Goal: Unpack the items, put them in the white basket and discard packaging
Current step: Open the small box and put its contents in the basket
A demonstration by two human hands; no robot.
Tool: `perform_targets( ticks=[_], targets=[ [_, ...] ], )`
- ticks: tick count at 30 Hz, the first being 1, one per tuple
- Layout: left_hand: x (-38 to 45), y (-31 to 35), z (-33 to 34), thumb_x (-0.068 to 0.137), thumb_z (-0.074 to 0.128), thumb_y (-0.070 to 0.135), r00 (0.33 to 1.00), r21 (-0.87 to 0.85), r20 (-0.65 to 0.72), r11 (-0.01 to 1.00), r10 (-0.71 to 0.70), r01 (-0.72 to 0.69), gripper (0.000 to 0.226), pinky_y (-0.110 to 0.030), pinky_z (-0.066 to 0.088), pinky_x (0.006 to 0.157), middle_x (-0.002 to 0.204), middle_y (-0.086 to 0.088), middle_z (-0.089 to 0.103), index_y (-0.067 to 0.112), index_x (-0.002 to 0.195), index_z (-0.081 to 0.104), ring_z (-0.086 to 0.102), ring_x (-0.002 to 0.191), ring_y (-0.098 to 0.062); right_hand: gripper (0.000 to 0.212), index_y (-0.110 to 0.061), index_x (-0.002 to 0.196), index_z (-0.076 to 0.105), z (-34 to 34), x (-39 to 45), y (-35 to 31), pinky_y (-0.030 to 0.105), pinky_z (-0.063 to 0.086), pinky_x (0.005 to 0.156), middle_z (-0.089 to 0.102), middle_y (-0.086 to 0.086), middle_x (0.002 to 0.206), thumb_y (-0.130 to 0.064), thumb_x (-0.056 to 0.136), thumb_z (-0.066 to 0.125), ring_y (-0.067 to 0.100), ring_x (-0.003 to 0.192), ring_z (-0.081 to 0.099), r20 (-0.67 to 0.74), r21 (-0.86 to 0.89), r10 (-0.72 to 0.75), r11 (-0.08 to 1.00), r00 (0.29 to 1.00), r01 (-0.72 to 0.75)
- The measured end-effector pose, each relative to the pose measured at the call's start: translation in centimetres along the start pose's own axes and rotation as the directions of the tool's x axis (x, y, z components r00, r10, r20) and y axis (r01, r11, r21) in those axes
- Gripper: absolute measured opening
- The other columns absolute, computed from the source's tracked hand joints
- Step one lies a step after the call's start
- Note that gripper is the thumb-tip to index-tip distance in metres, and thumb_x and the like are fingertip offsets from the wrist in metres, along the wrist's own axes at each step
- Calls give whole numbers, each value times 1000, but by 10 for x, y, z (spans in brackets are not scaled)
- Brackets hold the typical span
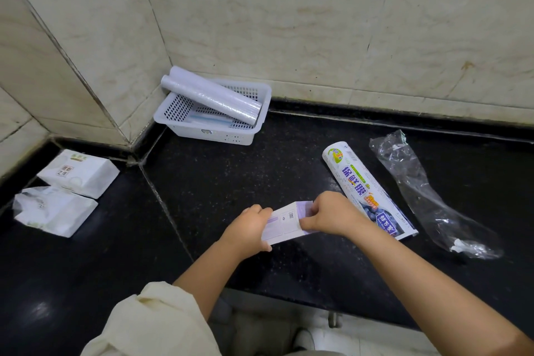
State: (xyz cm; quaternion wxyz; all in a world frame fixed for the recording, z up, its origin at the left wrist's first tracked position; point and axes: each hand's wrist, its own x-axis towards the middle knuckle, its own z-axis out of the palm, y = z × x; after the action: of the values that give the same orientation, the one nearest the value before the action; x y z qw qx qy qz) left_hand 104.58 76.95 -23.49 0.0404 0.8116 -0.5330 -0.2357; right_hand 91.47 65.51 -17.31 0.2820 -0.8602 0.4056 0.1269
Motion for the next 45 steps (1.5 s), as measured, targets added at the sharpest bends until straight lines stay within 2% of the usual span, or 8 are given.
perform_targets(
  ticks=[7, 12, 17, 22, 27, 35, 40, 45],
  targets=[
    [-5, -5, 1, 76, 70, 24, 998, -89, -60, 996, 6, -12, 56, -22, 41, 86, 123, -1, 46, 17, 126, 44, 47, 111, -15, 23, -13, 52, 55, 1, -1, 17, 22, 41, 48, 49, 0, 51, -13, 74, 61, 12, 48, 49, 2, 299, 8, 954, 1000, -8],
    [-15, -24, 0, 74, 73, 23, 994, -208, -94, 977, -63, 42, 55, -18, 39, 86, 126, 1, 50, 19, 123, 48, 49, 111, -10, 20, -5, 88, 64, 0, -2, 36, 20, 59, 50, 71, 5, 73, -7, 94, 44, 11, 52, 70, 196, 858, -21, 488, 980, -161],
    [-21, -23, 1, 76, 73, 26, 987, -207, -110, 974, -118, 94, 66, -23, 41, 98, 136, 2, 46, 21, 133, 41, 46, 124, -12, 62, -9, 136, 41, 24, -1, 33, 35, 43, 98, 55, 10, 130, -24, 82, 66, 24, 117, 55, -320, 243, 54, 970, 946, 27],
    [-20, -17, -4, 76, 71, 28, 988, -221, -107, 972, -109, 83, 54, -25, 42, 90, 125, -6, 54, 14, 123, 49, 51, 114, -18, 36, -12, 88, 74, 27, -15, 8, 72, 36, 86, 75, 6, 99, -8, 54, 84, 36, 102, 66, -560, -429, -563, 825, 608, 368],
    [-18, -20, -5, 74, 71, 30, 989, -212, -97, 973, -115, 93, 51, -25, 41, 84, 120, -6, 56, 16, 119, 50, 53, 109, -19, 37, -21, 126, 53, 35, -17, 6, 52, -8, 114, 58, -5, 126, -23, 88, 53, 13, 132, 40, -308, -193, -472, 881, 826, 432],
    [-15, -22, -1, 75, 71, 32, 990, -140, -100, 987, -98, 83, 48, -22, 41, 83, 123, -1, 55, 18, 116, 49, 53, 111, -16, 48, -24, 133, 43, 34, -18, 0, 49, -8, 116, 46, -6, 137, -23, 86, 53, 10, 133, 33, -286, -138, -374, 927, 882, 349],
    [-14, -21, -3, 77, 65, 40, 983, -161, -117, 979, -142, 122, 44, -22, 40, 77, 116, -2, 57, 18, 111, 50, 56, 102, -16, 23, -19, 61, 70, 35, -29, 1, 65, 37, 92, 66, -4, 61, -11, 48, 87, 20, 67, 67, -498, -309, -453, 889, 739, 337],
    [-17, -23, -1, 77, 69, 32, 984, -164, -116, 979, -138, 118, 51, -23, 45, 86, 124, -3, 55, 18, 121, 47, 54, 111, -15, 14, -15, 55, 68, 42, -32, 14, 39, 48, 76, 68, -4, 56, -14, 58, 82, 20, 53, 65, -515, -298, -493, 870, 701, 393]
  ],
)
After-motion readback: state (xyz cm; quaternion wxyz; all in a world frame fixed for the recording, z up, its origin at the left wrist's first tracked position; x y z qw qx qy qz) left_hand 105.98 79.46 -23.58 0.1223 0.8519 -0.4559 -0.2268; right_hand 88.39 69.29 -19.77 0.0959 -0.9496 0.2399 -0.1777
